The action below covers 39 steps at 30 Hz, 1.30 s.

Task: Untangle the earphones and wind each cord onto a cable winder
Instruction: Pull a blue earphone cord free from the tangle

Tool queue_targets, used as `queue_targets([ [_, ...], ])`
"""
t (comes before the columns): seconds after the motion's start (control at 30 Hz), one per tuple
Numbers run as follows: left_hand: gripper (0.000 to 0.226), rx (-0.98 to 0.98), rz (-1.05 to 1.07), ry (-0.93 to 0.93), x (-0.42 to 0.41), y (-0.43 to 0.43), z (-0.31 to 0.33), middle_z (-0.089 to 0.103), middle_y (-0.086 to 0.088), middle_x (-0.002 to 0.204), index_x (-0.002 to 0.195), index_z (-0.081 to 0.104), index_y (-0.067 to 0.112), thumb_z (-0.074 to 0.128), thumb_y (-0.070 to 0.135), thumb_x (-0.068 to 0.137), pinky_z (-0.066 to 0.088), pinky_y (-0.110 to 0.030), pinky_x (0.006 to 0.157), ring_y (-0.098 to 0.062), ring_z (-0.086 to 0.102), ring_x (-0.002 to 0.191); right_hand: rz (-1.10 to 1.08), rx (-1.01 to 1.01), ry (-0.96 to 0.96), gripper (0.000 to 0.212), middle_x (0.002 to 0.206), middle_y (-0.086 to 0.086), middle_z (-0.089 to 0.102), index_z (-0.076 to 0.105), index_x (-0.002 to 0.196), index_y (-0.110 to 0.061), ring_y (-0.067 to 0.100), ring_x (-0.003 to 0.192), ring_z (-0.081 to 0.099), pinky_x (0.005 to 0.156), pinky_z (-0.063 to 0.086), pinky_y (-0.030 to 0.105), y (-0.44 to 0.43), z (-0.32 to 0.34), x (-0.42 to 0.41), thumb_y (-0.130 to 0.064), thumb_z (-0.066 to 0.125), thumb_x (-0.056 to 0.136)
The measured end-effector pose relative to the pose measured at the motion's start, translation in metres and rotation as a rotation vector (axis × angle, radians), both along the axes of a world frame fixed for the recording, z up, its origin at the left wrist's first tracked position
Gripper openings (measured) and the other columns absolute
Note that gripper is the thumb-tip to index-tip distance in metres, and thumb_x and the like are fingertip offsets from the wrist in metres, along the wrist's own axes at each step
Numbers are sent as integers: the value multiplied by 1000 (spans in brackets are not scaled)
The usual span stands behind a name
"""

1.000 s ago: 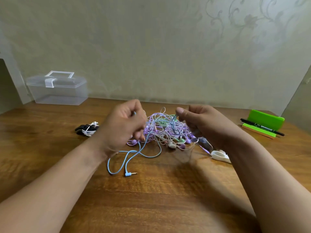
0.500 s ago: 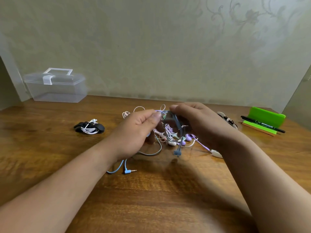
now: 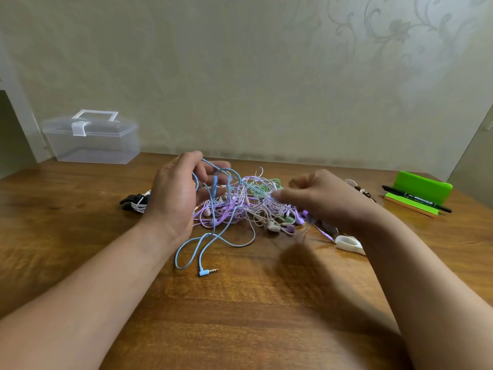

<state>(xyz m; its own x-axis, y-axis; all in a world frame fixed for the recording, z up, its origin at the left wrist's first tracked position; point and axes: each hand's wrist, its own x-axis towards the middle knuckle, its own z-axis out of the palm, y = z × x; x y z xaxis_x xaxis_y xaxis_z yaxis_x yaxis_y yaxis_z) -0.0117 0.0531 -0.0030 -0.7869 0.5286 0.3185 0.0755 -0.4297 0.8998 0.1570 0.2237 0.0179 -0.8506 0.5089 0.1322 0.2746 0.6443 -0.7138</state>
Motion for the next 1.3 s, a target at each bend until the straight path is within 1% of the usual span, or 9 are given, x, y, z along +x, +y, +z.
queue_targets([
  [0.27,38,134,128,-45,-10,-4,4,76,-13,83,71,50,13,42,21,107,57,-33,64,-27,69,69,60,166,-361,37,54,-1,55,55,58,-19,15,51,52,58,45,31,12,-2,6,-29,78,85],
  [0.5,37,118,-77,-185,5,-2,7,78,-14,95,88,60,13,37,32,111,55,-25,55,-21,71,65,132,378,-639,16,72,-9,68,62,77,-27,10,62,61,62,52,32,8,1,12,-32,73,87],
  [0.57,37,63,-102,-139,8,-1,5,78,-16,99,91,63,13,39,33,110,56,-27,56,-23,73,70,132,366,-469,1,88,-8,73,66,91,-30,11,81,67,74,55,33,2,3,10,-31,67,92],
  [0.67,38,12,-150,-71,15,0,3,77,-19,102,92,65,11,40,32,110,56,-32,62,-26,73,73,106,7,56,24,101,1,78,73,105,-19,18,99,71,90,55,35,-15,5,-3,-19,50,99],
  [0.73,38,5,-178,-51,20,1,3,76,-21,103,92,67,11,40,32,109,57,-34,66,-27,74,74,81,-129,211,30,106,-2,77,76,106,-20,14,106,70,96,53,35,-24,4,-9,-26,47,102],
  [0.8,38,1,-184,-33,21,0,3,76,-22,104,93,68,11,40,31,109,57,-37,70,-28,75,76,83,21,197,27,109,-7,71,77,106,-30,8,110,63,97,49,33,-27,4,-12,-39,52,99],
  [1.03,38,-43,-198,7,21,-1,3,77,-19,106,105,69,8,40,31,110,57,-30,61,-27,71,75,22,342,-4,24,99,-10,60,77,103,-39,5,85,59,75,47,30,-26,7,-6,-27,58,94],
  [1.17,39,-32,-213,0,20,1,2,76,-20,108,109,68,5,39,31,110,58,-28,62,-27,74,76,190,-62,98,34,111,-10,75,74,118,-28,7,106,68,98,53,34,-31,9,-5,-29,55,90],
  [1.3,39,7,-215,-32,16,1,3,75,-19,115,115,68,6,39,31,110,60,-35,73,-30,74,90,430,-482,50,48,113,27,74,62,135,-5,33,109,72,110,48,54,-32,-1,-8,-30,56,95],
])
